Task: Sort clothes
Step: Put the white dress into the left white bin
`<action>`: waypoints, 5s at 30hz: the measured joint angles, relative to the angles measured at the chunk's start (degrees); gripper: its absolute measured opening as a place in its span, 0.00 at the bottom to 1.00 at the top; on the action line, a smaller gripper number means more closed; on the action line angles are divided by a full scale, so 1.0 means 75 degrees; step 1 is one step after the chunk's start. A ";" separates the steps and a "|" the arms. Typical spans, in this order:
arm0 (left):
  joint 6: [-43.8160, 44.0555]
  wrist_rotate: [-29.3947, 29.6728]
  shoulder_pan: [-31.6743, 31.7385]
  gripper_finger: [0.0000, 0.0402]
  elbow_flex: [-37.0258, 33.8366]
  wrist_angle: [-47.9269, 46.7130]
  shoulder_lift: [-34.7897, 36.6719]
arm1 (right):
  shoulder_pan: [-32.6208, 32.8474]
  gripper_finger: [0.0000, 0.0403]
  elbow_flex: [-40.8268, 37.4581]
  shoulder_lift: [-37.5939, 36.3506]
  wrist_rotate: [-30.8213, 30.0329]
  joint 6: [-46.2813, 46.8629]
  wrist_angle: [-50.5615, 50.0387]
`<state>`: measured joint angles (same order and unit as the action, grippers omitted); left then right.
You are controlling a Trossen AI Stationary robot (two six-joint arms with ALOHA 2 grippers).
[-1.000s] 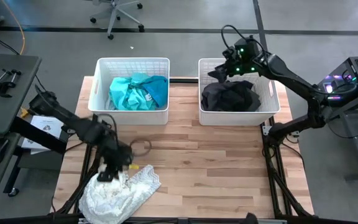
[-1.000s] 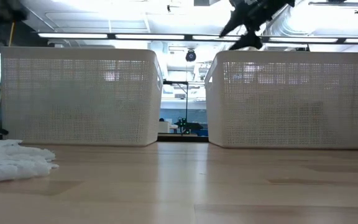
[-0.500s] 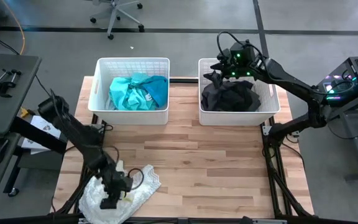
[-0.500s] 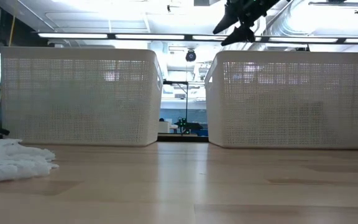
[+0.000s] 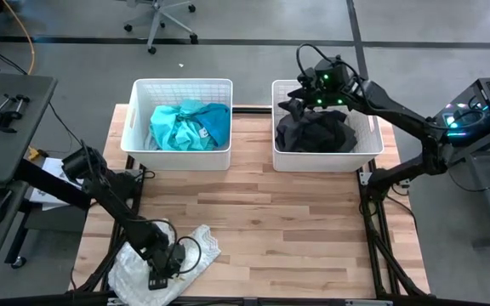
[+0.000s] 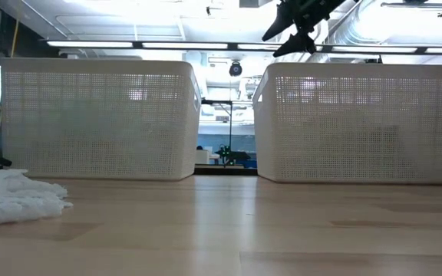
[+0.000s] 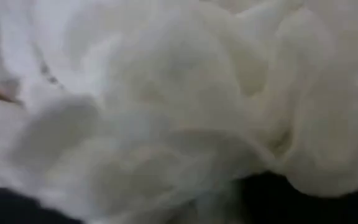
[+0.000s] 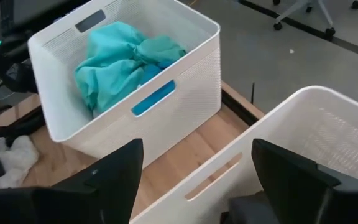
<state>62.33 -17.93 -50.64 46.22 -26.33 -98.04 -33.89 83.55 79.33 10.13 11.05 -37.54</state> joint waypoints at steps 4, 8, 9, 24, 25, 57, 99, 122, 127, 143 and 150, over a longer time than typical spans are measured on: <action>0.0006 0.0352 0.0151 0.16 -0.0055 -0.0317 0.0195 | 0.0180 0.72 0.0000 0.0000 0.0015 0.0083 -0.0004; 0.0138 0.0887 0.0386 0.06 -0.0162 -0.0930 0.0684 | 0.0390 0.72 0.0000 0.0000 0.0021 0.0094 -0.0012; 0.0162 0.1039 0.0449 0.05 -0.0182 -0.1156 0.0893 | 0.0433 0.72 0.0000 0.0000 0.0020 0.0081 -0.0017; 0.0222 0.2756 0.2282 0.01 0.0466 -0.2617 0.6001 | 0.0501 0.72 -0.0003 0.0000 -0.0181 -0.0277 0.0399; 0.0100 0.2981 0.2525 0.01 0.0516 -0.2349 0.6289 | 0.0504 0.72 -0.0003 0.0000 -0.0181 -0.0279 0.0415; -1.0516 0.4428 0.8642 0.01 0.3950 0.4733 0.6534 | 0.0466 0.72 -0.0003 0.0000 -0.0154 0.0399 0.1216; -0.7682 0.2784 1.4074 0.05 0.1537 -0.4321 0.3134 | 0.1319 0.72 -0.0003 0.0000 -0.0513 0.0746 0.0460; -0.6207 0.0451 1.3131 0.18 0.0474 0.0187 0.3186 | 0.1431 0.72 -0.0003 -0.0729 -0.0900 0.0502 -0.0775; -0.5518 0.1712 1.3221 0.12 -0.1410 0.1780 0.3127 | 0.1670 0.72 -0.0003 -0.1187 -0.0956 0.0319 -0.1514; -0.5451 0.0352 1.3856 0.01 -0.0422 0.1554 0.6051 | 0.1983 0.72 -0.0003 -0.3713 -0.2668 0.1358 -0.3736; -0.5587 -0.0061 1.3844 0.02 -0.0125 0.2036 0.7308 | 0.2900 0.72 -0.0627 -0.4770 -0.3146 0.1924 -0.2451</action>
<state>20.43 -18.39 53.19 45.28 -11.05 -43.23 -12.14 78.85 43.55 -13.47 25.47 -55.92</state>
